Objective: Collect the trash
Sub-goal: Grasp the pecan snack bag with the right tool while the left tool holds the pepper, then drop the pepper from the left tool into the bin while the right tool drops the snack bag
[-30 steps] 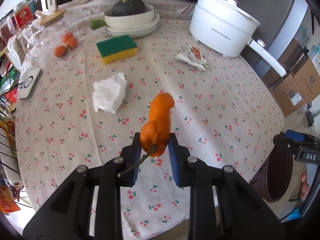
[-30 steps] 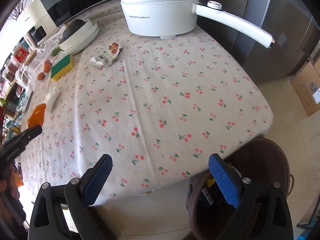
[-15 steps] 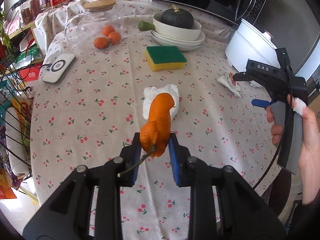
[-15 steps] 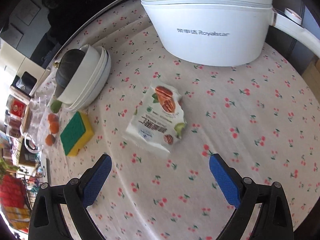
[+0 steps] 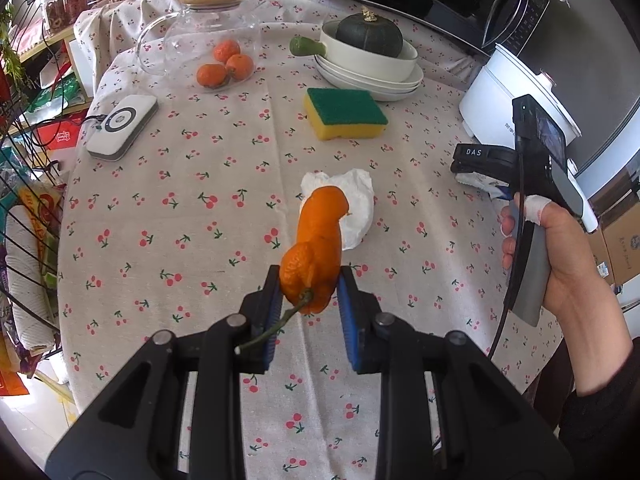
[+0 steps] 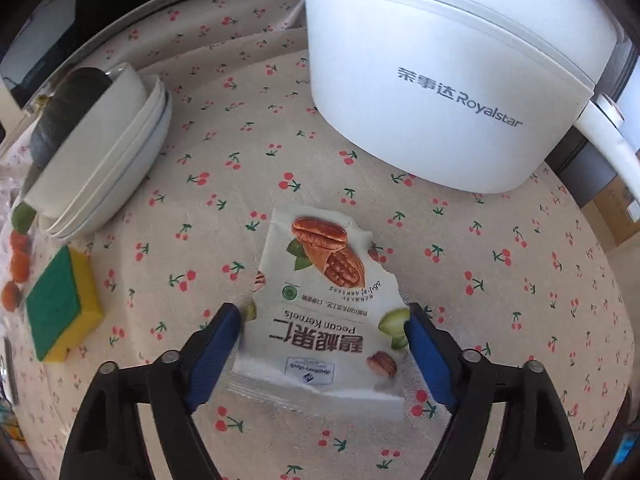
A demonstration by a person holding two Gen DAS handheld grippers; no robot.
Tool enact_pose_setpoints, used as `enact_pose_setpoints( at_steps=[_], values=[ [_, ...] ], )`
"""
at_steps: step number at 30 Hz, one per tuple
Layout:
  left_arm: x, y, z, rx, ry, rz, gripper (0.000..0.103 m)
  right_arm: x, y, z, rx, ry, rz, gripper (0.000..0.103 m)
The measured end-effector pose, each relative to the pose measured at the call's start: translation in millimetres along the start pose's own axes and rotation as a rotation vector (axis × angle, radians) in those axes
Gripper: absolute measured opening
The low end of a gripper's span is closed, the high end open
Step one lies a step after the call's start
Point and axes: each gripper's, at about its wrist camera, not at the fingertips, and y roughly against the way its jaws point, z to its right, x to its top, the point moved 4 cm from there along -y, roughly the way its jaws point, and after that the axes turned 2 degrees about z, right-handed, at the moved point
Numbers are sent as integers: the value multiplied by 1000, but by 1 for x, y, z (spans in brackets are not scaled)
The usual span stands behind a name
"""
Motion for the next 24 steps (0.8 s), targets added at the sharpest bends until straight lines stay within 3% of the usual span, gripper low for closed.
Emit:
enact_pose_setpoints(
  at_steps=[5,8,14,24],
  values=[
    [-4,8,12,-28,-35,14,29,-17,15,3,24,98,-4,45],
    [-9,13,20,-52,-50,16,29,-35,28,10,43,166,-9,36],
    [-19,23,34,-102,-58,8,29,-68,65,49,112,146,-31,31],
    [-45,35,69,-156,-150,-18,29,-129,155,128,169,127,17,31]
  ],
)
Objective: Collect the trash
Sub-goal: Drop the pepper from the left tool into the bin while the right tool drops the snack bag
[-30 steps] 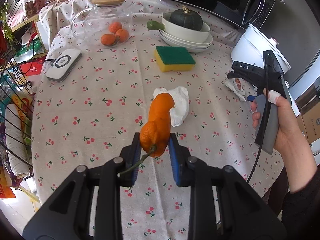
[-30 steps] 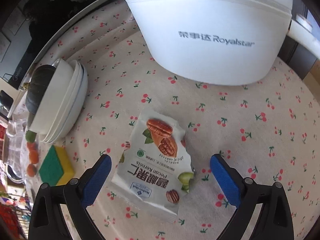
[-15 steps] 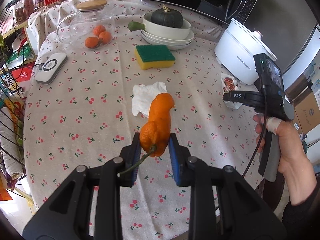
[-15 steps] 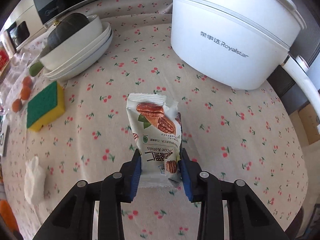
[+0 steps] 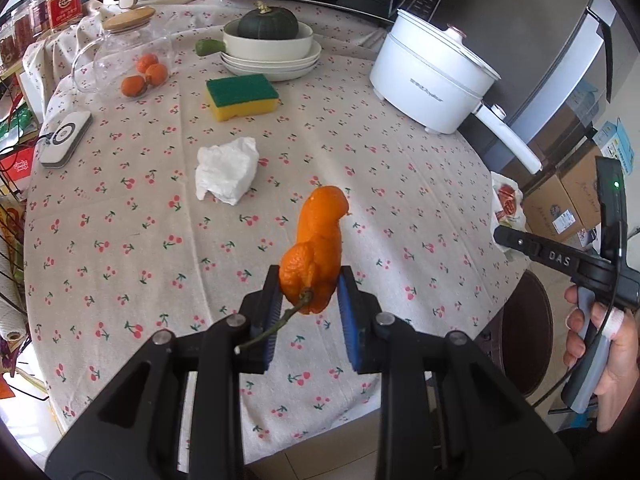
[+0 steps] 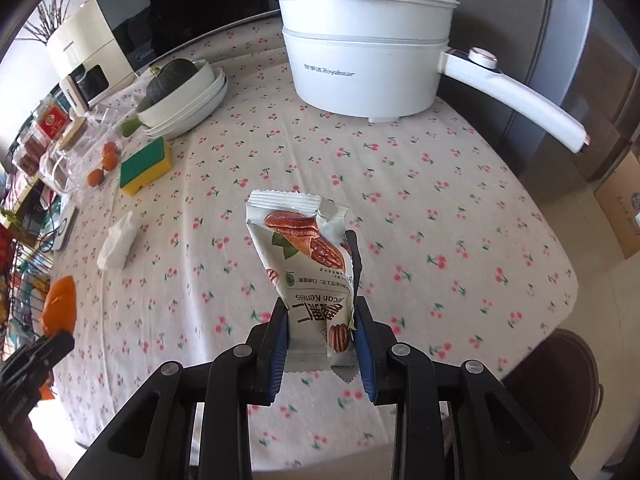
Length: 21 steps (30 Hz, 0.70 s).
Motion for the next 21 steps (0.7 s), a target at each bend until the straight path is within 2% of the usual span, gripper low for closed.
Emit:
enact_pose_setpoints(
  at_steps=[4,9,13,21],
  values=[
    [-8,-1,18,-27,-28,-18,29,-29,28,29,-1,-18,9,31],
    [-16,-5,44,-24,-97,-30,29,-64,52,73,-27,-55,18,31],
    [-27,-14,63,-45,-138,-65,29,-91,67,110,-92,-60,46,31],
    [-45,-29,117,-89,-231,-111,29,-123,81,161,-101,-119,47,32]
  ],
)
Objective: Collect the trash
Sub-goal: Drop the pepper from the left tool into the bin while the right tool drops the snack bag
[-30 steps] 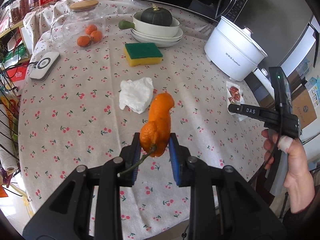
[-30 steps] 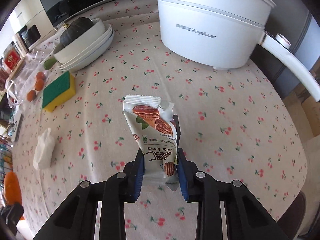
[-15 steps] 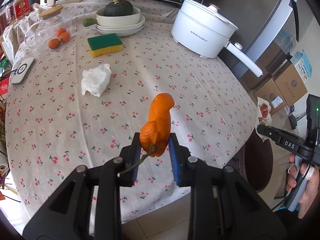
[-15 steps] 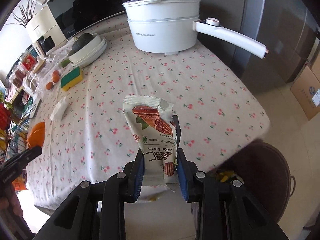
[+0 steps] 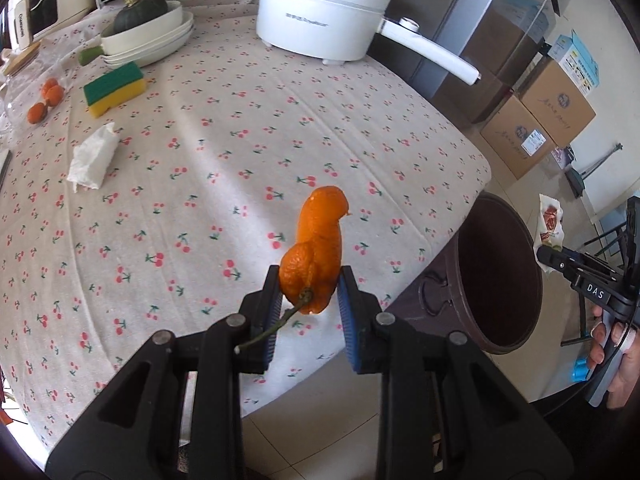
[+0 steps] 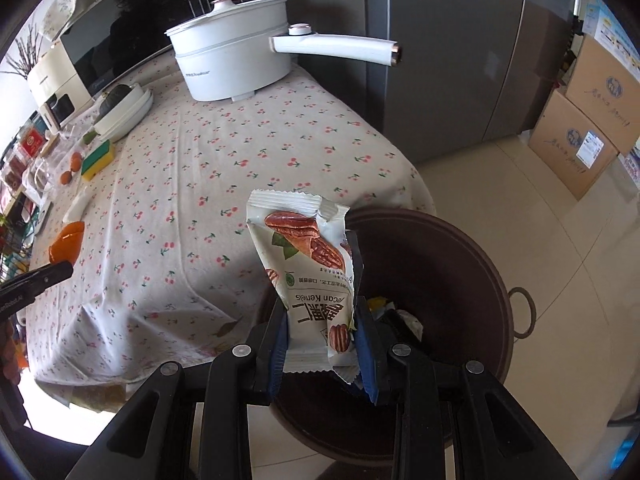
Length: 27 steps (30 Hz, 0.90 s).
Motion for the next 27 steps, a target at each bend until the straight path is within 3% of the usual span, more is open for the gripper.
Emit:
enact_pose_setpoints(
  at_steps=[16,20,21,22,23,24,27],
  values=[
    [-19,-57,153,-164,-232,-106,30,-43,8,91,-43,-88,-50,33],
    [-22,-65,177,-201,-276,-99,32,-53,7,111,-57,-116,-67,33],
    [-21,-65,181,-206,-286,-83,46,-55,7,116,-58,-123,-70,33],
    [-17,-65,183,-197,-291,-71,74,-57,7,119,-60,-128,-73,33],
    [-15,-63,184,-177,-285,-49,86,-57,7,121,-60,-132,-75,33],
    [-13,-60,182,-157,-273,-13,94,-58,7,123,-60,-136,-77,33],
    [-9,-58,174,-115,-258,2,98,-58,7,125,-55,-140,-81,34]
  ],
)
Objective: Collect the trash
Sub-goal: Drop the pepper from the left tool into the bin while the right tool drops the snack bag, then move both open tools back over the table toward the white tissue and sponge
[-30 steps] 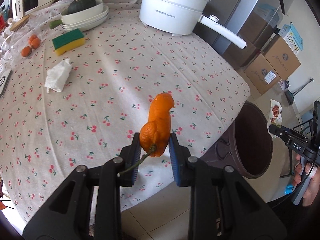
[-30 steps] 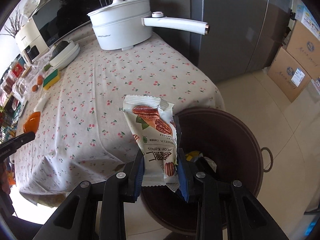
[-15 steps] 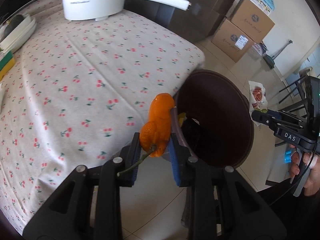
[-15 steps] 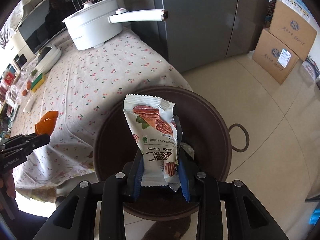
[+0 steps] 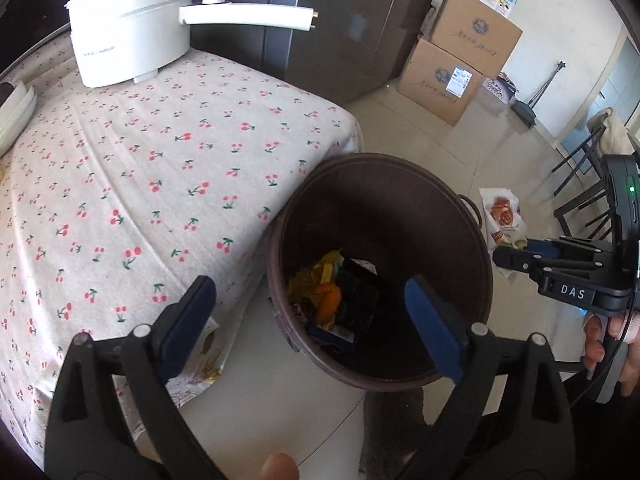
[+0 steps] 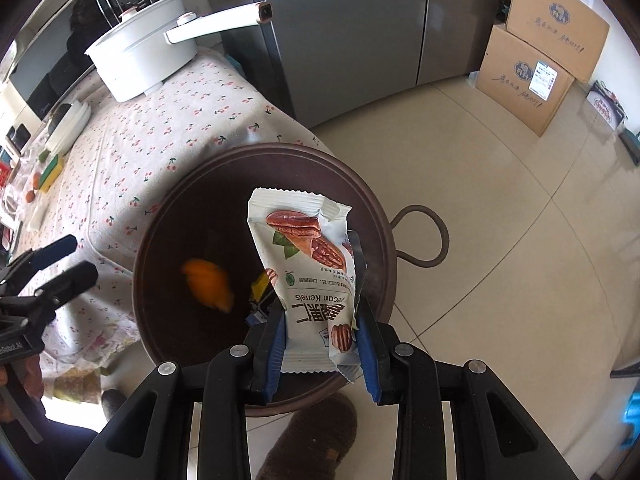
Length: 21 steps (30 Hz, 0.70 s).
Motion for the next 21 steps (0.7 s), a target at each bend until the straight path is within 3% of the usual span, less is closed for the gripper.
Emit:
enact_pose_setpoints(
  at_steps=[9,10,12,13,14,21],
  values=[
    [-14,12,-43,44,96,-17,102,3,-5,-16,9,35,-8,37],
    [-15,17,-46,50,104,-5,102,3,-6,-19,12,38,-8,41],
    [-15,26,-54,69,114,26,102,6,-6,-22,-1,25,8,61],
    [-16,31,-58,85,117,40,102,7,-6,-24,-12,19,14,82],
    [-16,36,-62,100,125,48,102,9,-6,-26,-20,17,22,92],
    [-28,57,-89,144,152,56,102,14,-11,-55,-30,62,-7,102]
  ],
)
